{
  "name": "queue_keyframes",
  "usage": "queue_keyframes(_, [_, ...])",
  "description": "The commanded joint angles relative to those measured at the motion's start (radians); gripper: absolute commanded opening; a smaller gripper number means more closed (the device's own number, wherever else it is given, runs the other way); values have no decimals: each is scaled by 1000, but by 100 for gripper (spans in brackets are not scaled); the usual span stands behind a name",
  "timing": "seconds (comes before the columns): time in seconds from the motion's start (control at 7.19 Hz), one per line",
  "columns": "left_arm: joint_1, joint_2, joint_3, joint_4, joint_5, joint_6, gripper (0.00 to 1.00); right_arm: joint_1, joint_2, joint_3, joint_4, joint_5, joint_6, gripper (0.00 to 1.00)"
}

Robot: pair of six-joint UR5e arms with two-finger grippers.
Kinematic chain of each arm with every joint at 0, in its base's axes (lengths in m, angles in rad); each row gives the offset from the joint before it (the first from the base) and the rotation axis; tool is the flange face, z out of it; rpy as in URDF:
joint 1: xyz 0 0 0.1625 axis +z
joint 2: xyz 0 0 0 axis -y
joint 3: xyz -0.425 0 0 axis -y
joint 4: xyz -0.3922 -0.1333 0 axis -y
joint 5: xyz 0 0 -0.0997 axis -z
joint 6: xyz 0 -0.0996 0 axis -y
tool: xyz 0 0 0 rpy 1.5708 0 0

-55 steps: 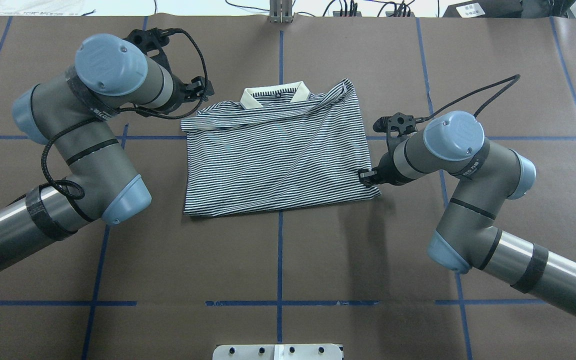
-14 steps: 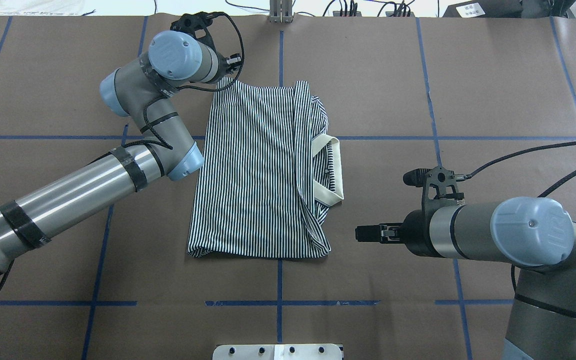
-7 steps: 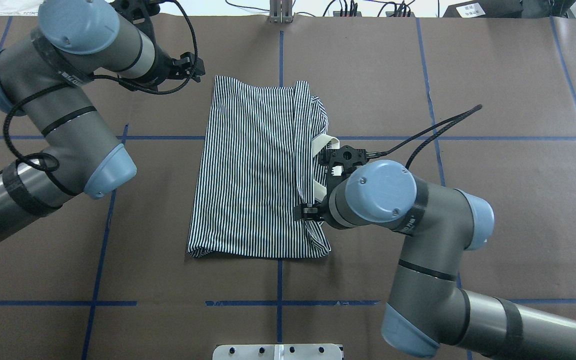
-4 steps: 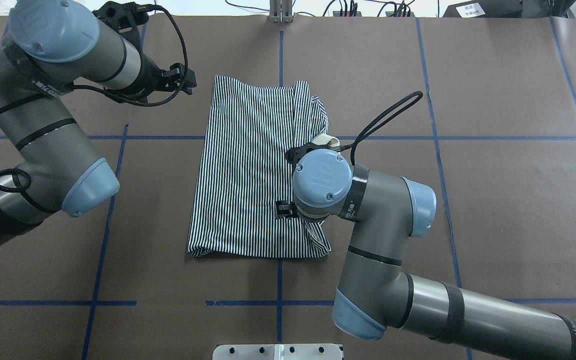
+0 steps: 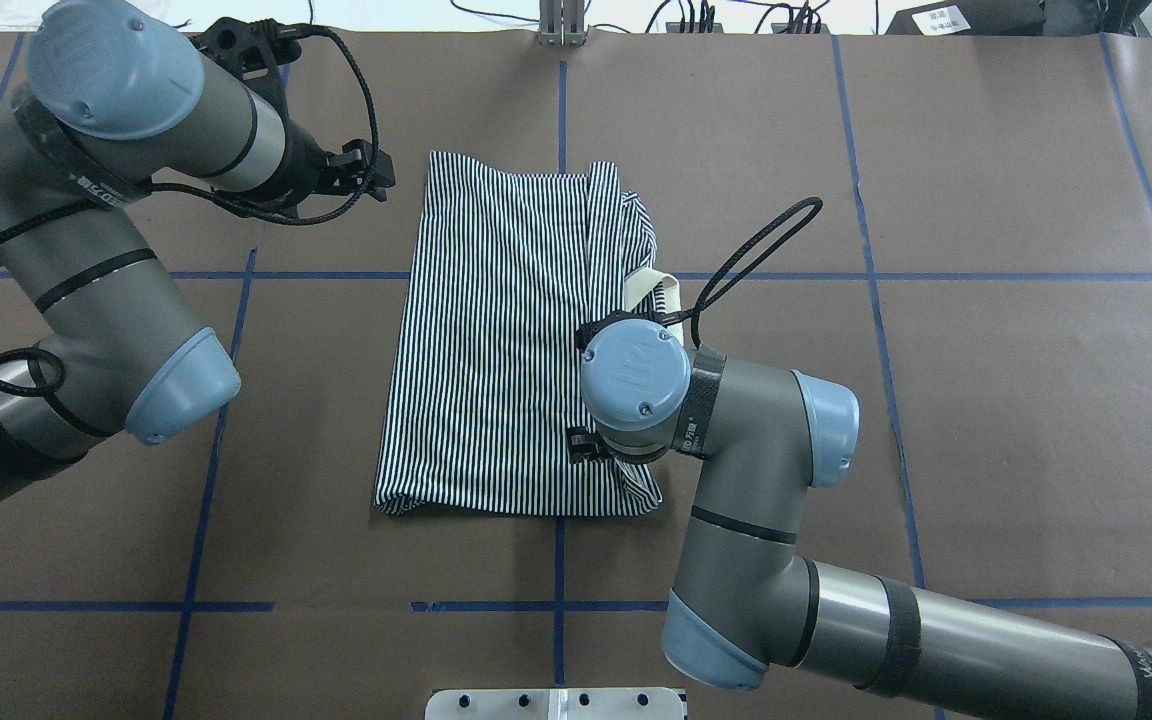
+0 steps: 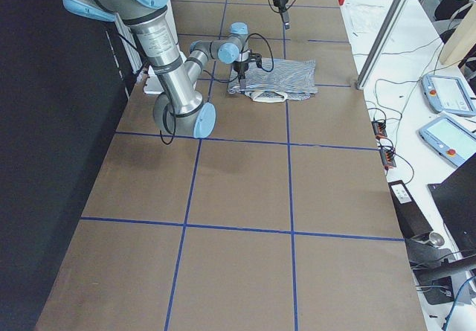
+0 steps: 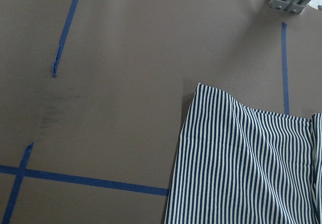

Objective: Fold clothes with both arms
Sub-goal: 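Move the right gripper to the collar side of the shirt while the left arm withdraws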

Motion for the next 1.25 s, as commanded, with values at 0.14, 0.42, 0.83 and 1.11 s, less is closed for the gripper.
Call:
queue_keyframes(0.14, [2,3,11,-24,0,-1,100,-8,-7,1,-46,0,-16,100])
queue_keyframes(0.42, [2,3,12,-24,-1,-1,100,-8,-9,10,-94,0,-36,100])
queue_keyframes(0.83, [4,-2,9,-24,-1,-1,100,-1,-76,66,-131,2,-38,100])
queue_keyframes(1.11, [4,-6,9,-24,-1,-1,100,8,-145,199,-241,0,-74,100])
